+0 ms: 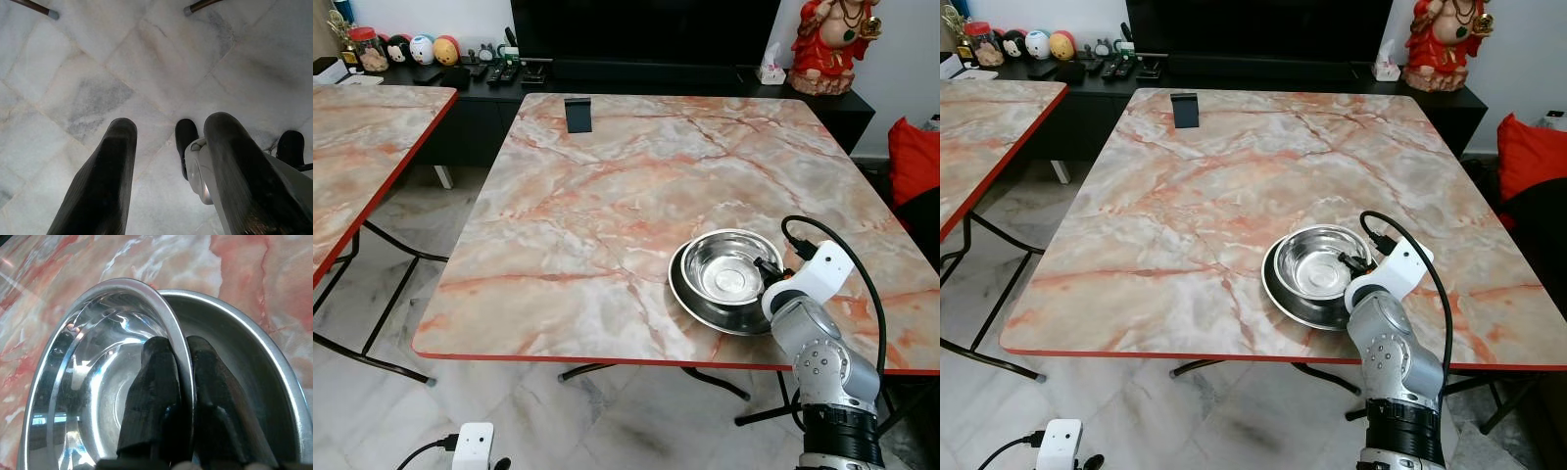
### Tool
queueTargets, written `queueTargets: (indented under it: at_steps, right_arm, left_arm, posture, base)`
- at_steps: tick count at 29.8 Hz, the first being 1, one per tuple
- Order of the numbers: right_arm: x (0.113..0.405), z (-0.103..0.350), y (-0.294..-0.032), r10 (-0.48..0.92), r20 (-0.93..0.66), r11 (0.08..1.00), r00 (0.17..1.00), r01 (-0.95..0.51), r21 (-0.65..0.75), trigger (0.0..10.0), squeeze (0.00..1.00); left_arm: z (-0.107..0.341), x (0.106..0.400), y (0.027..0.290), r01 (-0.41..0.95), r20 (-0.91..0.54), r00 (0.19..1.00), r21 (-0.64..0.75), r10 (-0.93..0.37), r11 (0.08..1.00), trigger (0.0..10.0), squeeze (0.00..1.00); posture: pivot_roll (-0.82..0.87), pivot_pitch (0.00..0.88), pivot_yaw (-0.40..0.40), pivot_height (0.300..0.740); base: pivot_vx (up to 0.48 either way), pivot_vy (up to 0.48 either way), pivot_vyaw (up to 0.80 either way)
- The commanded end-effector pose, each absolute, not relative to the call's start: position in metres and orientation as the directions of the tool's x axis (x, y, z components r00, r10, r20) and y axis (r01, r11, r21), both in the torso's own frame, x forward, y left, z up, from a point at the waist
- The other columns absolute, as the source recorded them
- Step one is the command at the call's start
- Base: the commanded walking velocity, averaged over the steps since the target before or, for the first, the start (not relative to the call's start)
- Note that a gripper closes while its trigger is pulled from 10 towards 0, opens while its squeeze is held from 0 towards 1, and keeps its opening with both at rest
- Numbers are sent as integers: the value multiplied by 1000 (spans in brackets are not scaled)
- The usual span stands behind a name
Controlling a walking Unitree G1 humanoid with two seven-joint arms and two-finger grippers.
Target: Setting the table
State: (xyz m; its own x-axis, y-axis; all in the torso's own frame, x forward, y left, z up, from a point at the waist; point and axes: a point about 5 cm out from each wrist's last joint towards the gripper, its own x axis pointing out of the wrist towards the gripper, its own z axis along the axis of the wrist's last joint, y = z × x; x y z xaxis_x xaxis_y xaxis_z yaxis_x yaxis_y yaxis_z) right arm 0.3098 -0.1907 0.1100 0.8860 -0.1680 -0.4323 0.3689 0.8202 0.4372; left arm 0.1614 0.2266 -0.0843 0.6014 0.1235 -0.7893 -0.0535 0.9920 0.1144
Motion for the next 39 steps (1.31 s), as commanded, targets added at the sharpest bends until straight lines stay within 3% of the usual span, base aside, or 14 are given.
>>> queueTargets:
  at_steps: [1,4,11,12,14,15,19,20,21,22,39]
  right_arm:
    - [310,110,-192,-171,-442,825,881,373,425,10000,569]
    - [310,108,-191,-168,-447,826,879,373,422,10000,514]
    - [310,109,-191,-168,-444,829,880,370,420,10000,573]
    - [310,109,-191,-168,-443,830,880,369,419,10000,800]
    - [310,109,-192,-169,-443,831,880,369,416,10000,820]
    - [310,109,-192,-174,-444,832,879,372,411,10000,757]
    - [310,110,-194,-188,-439,846,878,372,382,10000,702]
    - [310,111,-195,-198,-439,851,877,375,367,10000,110]
    - [310,111,-195,-205,-438,855,875,378,356,10000,110]
    - [309,112,-199,-238,-434,859,869,397,323,10000,0]
    - [310,112,-205,-281,-441,879,852,413,238,10000,0]
  left_arm:
    - [-86,159,226,-39,-800,587,122,121,992,10000,0]
    - [-86,159,225,-37,-800,588,121,120,992,10000,0]
    - [-86,159,225,-38,-800,588,122,121,992,10000,0]
    - [-86,159,225,-38,-800,588,122,121,992,10000,0]
    - [-86,160,224,-39,-799,589,121,121,992,10000,0]
    - [-86,160,224,-40,-798,590,121,121,992,10000,0]
    - [-86,160,224,-42,-797,591,121,123,992,10000,0]
    - [-85,161,224,-43,-797,592,121,123,992,10000,0]
    - [-85,161,224,-44,-796,592,121,123,992,10000,0]
    - [-85,161,224,-44,-795,594,120,123,992,10000,0]
    - [-85,164,221,-39,-794,597,108,110,993,10000,0]
  posture:
    - [-66,0,-36,740]
    - [-66,0,-36,740]
    - [-66,0,-35,740]
    - [-66,0,-35,740]
    - [-66,0,-35,740]
    - [-64,0,-36,740]
    - [-63,0,-36,740]
    - [-65,0,-35,740]
    - [-65,0,-35,740]
    - [-64,0,-35,740]
    - [-65,0,-38,740]
  base:
    - [0,0,0]
    - [0,0,0]
    - [0,0,0]
    - [0,0,0]
    - [0,0,0]
    - [0,0,0]
    - [0,0,0]
    - [0,0,0]
    - [0,0,0]
    - [0,0,0]
    - [0,0,0]
